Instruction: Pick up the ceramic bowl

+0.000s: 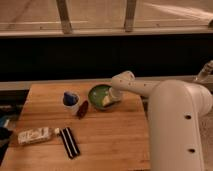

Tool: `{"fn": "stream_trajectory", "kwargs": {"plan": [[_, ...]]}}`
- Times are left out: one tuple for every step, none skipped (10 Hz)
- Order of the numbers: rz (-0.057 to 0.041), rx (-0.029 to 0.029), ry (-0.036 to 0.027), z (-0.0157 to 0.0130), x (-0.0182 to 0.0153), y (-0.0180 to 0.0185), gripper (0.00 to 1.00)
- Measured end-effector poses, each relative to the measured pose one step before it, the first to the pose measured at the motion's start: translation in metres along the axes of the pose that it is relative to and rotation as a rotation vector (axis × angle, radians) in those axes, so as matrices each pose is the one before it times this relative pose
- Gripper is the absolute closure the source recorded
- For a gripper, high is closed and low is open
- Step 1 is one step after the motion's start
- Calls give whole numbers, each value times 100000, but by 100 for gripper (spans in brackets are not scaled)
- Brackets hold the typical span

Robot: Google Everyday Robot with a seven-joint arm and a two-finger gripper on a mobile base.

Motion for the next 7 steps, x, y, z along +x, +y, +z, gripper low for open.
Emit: {"fn": "stream_trajectory", "kwargs": {"plan": [[-193, -133, -31, -421, 281, -61, 62], [230, 130, -7, -481, 389, -122, 70], [-296, -133, -311, -658, 225, 308, 80], [-794, -124, -1288, -753, 32, 381, 92], [-644, -399, -844, -387, -21, 463, 97], [-428, -487, -1103, -565, 108, 362, 100], [-578, -132, -1103, -475, 6, 227, 100]]}}
